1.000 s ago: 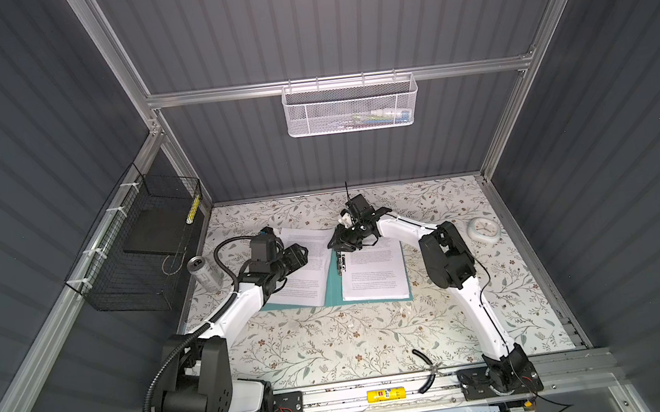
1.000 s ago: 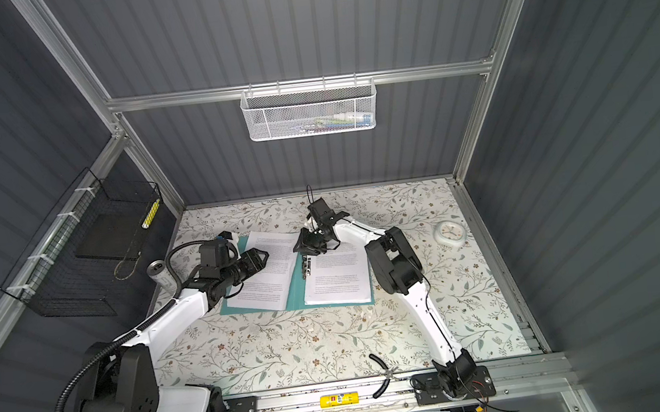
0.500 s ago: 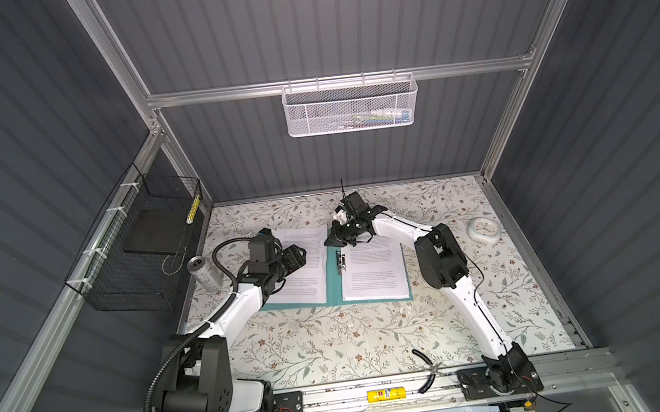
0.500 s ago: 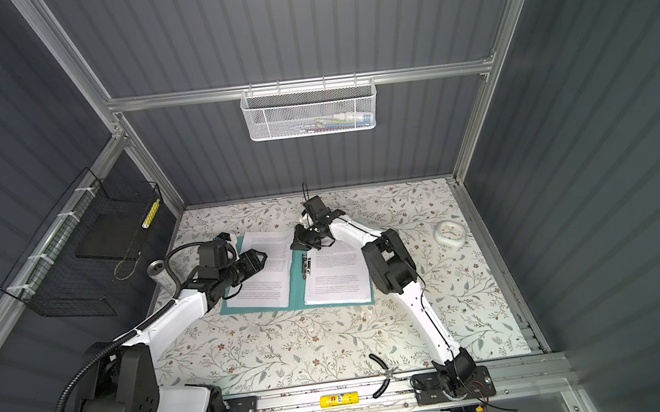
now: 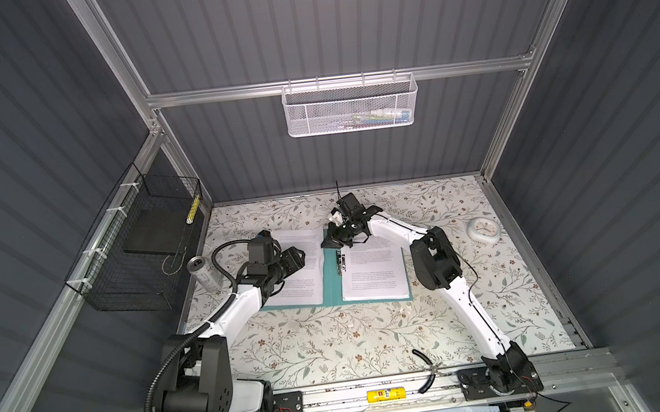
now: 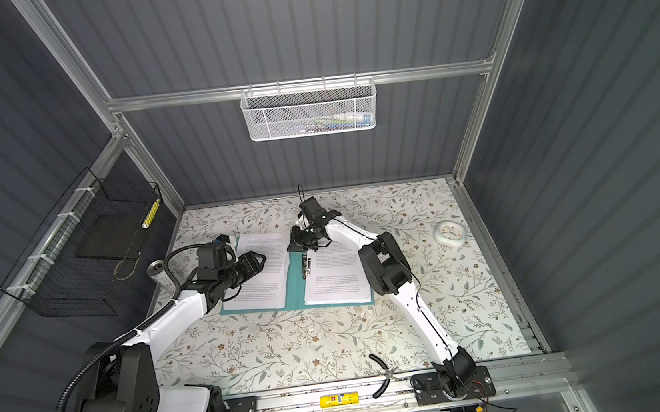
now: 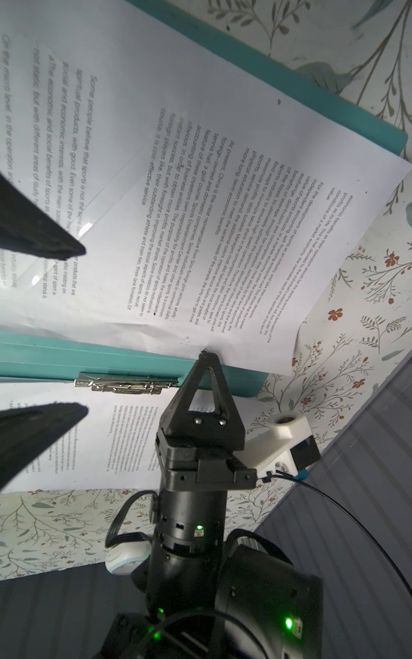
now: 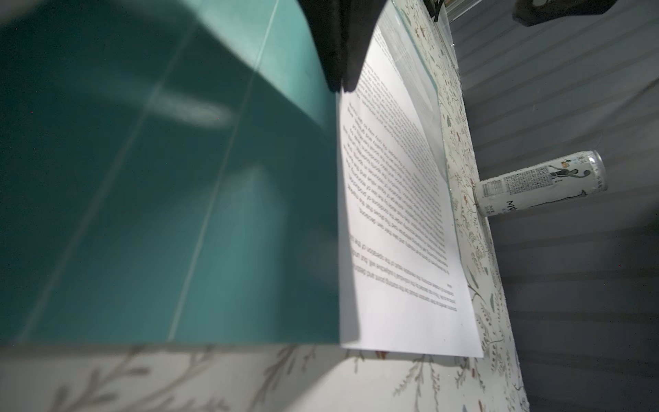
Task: Put the files into the folder
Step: 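Release the clip and draw both grippers back from the open teal folder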
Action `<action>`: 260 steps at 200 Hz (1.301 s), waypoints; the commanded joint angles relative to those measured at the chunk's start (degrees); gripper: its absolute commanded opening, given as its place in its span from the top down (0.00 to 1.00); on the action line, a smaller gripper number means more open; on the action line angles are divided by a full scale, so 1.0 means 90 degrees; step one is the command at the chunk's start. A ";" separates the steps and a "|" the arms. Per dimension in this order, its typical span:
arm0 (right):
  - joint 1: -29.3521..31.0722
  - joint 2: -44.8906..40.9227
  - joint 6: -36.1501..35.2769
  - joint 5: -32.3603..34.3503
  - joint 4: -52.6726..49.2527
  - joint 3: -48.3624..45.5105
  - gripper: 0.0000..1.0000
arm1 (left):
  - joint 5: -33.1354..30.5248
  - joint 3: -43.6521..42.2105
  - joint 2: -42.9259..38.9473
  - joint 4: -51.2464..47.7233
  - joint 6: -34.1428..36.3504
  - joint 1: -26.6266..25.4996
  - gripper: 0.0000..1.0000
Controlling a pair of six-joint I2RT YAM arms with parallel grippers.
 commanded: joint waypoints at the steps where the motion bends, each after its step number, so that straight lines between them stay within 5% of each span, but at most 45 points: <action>1: 0.0075 0.0261 -0.0120 -0.0079 -0.0136 0.0243 1.00 | 0.0116 -0.0095 0.0059 0.0000 0.0143 0.0053 0.35; 68: 0.0140 0.0446 -0.0167 -0.0084 -0.0432 0.0601 1.00 | 0.0166 -0.0066 0.0138 0.0012 0.0147 0.0063 0.34; 98: 0.0081 -0.0140 -0.0525 0.0327 -0.0640 0.0219 0.57 | -0.0044 -0.0020 0.0092 -0.0089 0.0202 0.0063 0.29; 130: -0.0296 -0.1889 -0.1004 0.0981 -0.0482 -0.1514 0.43 | -0.0651 0.0286 0.0332 -0.0428 0.0549 0.0063 0.21; 191: -0.1777 -0.5129 -0.1724 0.1724 0.0017 -0.5467 0.41 | -0.1862 0.1349 0.1434 -0.1319 0.1263 0.0082 0.12; 230: -0.2533 -0.5880 -0.1817 0.1839 0.0385 -0.6819 0.40 | -0.2387 0.2043 0.1832 -0.2108 0.1910 0.0199 0.11; 260: -0.2753 -0.5748 -0.1800 0.1598 0.0538 -0.7089 0.36 | -0.1640 0.2141 0.1968 -0.2206 0.2181 0.0714 0.10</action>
